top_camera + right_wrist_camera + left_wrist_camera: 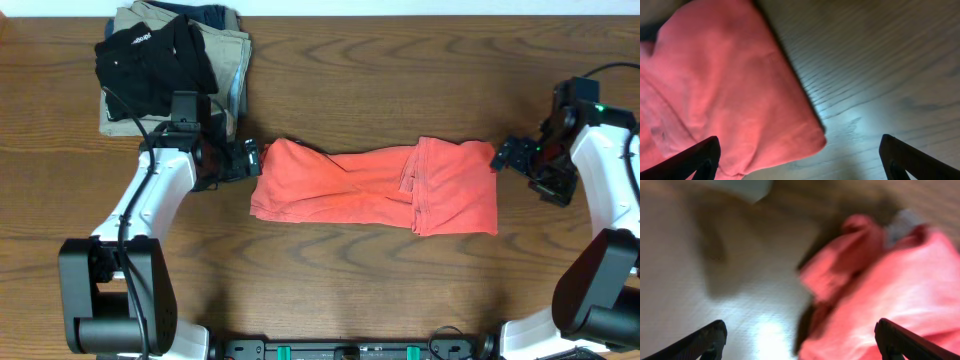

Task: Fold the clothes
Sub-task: 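Grasp the left end of the orange shirt strip with the left gripper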

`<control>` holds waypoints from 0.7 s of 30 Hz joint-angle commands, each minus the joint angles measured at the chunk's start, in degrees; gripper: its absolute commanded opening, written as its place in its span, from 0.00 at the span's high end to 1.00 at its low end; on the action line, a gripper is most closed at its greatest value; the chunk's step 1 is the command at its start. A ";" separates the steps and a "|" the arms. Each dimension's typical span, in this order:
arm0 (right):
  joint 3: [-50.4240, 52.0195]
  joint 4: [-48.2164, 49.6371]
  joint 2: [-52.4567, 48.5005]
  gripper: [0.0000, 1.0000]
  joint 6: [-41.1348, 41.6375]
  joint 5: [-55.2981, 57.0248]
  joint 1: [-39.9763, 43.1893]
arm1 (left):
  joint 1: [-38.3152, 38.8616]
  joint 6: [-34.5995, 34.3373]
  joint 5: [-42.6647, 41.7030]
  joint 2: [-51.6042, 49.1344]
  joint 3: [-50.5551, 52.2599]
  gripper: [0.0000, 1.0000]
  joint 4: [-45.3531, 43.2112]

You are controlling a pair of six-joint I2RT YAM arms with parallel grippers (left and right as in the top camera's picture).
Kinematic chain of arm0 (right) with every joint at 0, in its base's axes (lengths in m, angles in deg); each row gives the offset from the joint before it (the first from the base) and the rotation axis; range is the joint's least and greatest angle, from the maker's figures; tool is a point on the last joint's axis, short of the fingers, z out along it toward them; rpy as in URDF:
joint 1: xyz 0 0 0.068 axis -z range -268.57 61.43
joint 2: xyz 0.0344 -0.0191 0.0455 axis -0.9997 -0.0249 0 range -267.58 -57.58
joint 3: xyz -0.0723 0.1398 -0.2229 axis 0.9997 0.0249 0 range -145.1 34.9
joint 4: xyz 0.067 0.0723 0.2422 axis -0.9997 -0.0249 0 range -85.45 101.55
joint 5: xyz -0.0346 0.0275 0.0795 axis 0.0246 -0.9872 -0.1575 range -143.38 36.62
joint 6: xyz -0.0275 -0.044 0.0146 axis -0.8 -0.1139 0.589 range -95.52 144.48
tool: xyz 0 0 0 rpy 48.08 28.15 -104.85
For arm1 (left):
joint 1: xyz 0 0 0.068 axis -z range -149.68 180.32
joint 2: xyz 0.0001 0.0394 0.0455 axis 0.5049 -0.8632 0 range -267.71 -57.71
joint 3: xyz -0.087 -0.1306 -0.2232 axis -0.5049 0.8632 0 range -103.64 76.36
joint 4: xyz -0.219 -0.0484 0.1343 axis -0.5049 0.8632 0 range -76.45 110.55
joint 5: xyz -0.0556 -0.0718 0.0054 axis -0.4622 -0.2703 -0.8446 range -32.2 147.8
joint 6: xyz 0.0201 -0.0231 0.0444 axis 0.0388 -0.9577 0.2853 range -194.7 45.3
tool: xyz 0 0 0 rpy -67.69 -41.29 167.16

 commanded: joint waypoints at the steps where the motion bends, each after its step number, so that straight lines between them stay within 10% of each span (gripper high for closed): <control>1: -0.81 -0.07 0.83 0.01 1.11 0.33 2.01 | -0.02 5.03 -10.47 -1.95 0.48 0.04 -2.47; 21: -0.81 -0.02 0.83 0.01 1.09 0.57 2.29 | 0.92 9.01 -24.37 -12.31 0.44 0.04 -9.20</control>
